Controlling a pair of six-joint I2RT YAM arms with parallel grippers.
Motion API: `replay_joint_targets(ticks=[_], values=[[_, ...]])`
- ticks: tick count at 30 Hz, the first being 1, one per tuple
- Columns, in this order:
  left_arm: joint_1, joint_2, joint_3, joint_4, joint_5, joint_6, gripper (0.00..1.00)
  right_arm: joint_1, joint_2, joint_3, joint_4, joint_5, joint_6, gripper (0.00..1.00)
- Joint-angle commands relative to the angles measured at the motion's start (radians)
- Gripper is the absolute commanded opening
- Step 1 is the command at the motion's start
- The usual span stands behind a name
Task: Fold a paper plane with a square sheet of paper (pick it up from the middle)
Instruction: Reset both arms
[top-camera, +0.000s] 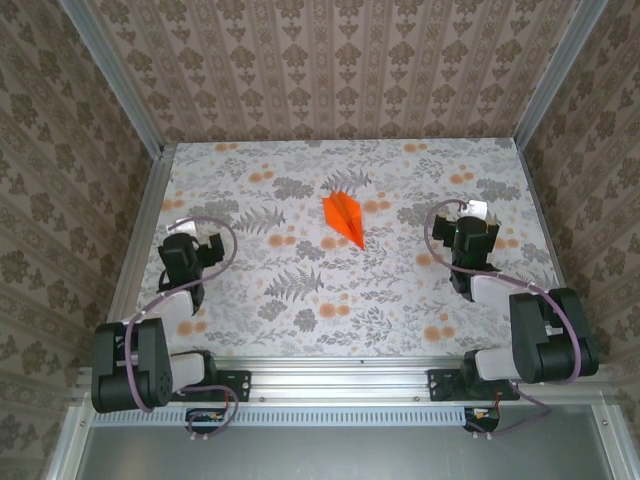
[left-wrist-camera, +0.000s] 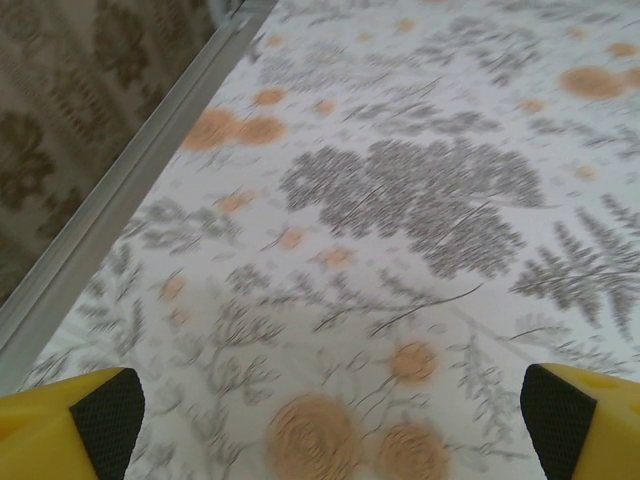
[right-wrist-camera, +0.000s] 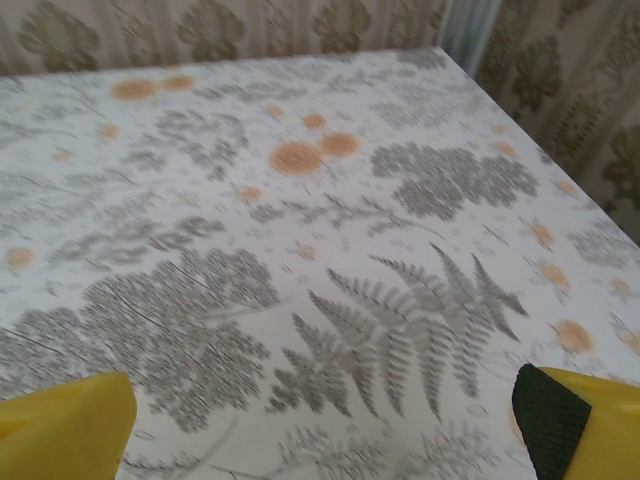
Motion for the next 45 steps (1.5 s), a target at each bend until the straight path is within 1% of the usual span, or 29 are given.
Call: replay_joint_targets(ticks=[1,3,5,8,10,12,17,18,19,23,45], values=[[0.011,0.036,-0.02,0.184,0.123,0.053,1.0,-0.008,0.05,-0.059,0.205,-0.148,-0.023,1.0],[0.011,0.058,-0.024,0.234,0.13,0.052,1.0,-0.008,0.093,-0.09,0.314,-0.169,-0.029,1.0],[0.013,0.092,-0.021,0.275,0.137,0.051,1.0,-0.01,0.126,-0.095,0.349,-0.186,-0.033,1.0],[0.013,0.169,-0.007,0.326,0.163,0.045,1.0,-0.009,0.165,-0.088,0.373,-0.194,-0.038,1.0],[0.013,0.201,0.006,0.334,0.156,0.04,1.0,-0.009,0.18,-0.087,0.388,-0.193,-0.038,1.0],[0.01,0.219,0.016,0.332,0.167,0.048,1.0,-0.009,0.18,-0.084,0.38,-0.194,-0.039,1.0],[-0.012,0.291,0.035,0.373,0.145,0.066,1.0,-0.009,0.179,-0.065,0.34,-0.177,-0.03,1.0],[-0.027,0.285,0.05,0.321,0.122,0.075,1.0,-0.01,0.178,-0.065,0.339,-0.178,-0.03,1.0],[-0.036,0.293,0.05,0.336,0.106,0.082,1.0,-0.01,0.179,-0.063,0.339,-0.177,-0.03,1.0],[-0.056,0.294,0.073,0.294,0.078,0.101,1.0,-0.01,0.179,-0.064,0.339,-0.177,-0.03,1.0],[-0.059,0.296,0.077,0.287,0.08,0.107,1.0,-0.01,0.178,-0.065,0.339,-0.177,-0.03,1.0]])
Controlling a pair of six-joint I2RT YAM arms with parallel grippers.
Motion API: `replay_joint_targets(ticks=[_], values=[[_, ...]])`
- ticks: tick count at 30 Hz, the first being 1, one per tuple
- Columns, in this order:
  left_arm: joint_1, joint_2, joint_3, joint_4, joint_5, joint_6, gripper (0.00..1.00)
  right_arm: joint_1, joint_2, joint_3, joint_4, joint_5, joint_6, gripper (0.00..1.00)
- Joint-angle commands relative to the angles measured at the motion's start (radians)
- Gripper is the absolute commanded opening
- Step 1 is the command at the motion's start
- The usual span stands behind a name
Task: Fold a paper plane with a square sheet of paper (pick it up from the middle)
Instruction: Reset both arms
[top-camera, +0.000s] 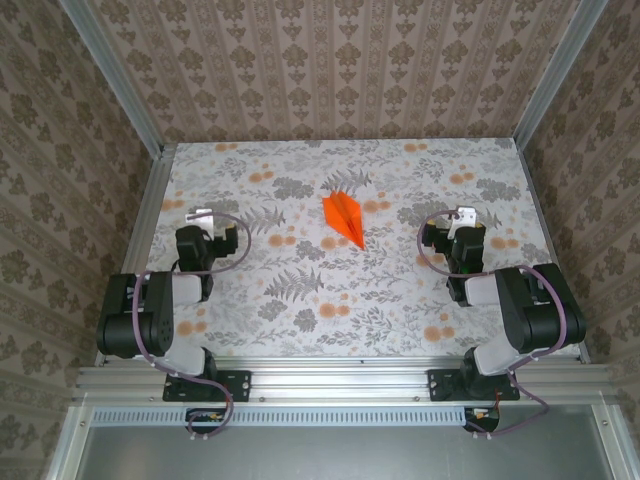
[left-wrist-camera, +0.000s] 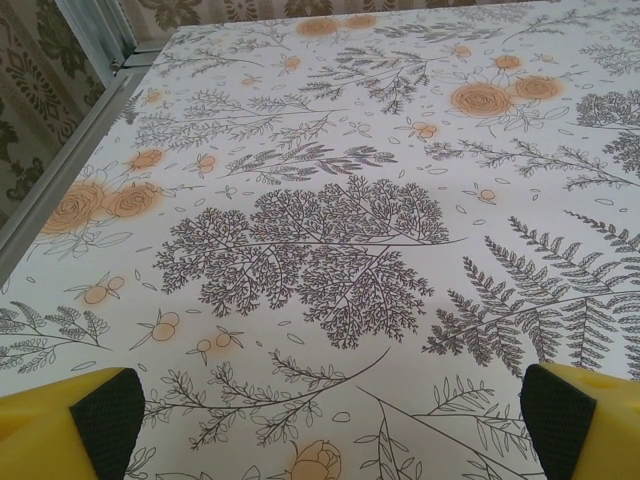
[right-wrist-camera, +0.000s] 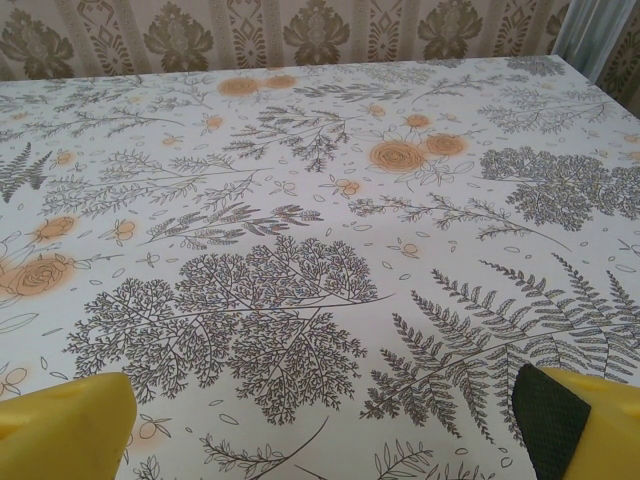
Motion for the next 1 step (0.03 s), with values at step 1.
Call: replay_joint_targets(ticks=[1], values=[[-0.005,0.008,0.022,0.001,-0.003,0.021,1.0,-0.004,0.005,0.017,0.026,-0.013,-0.002,1.0]])
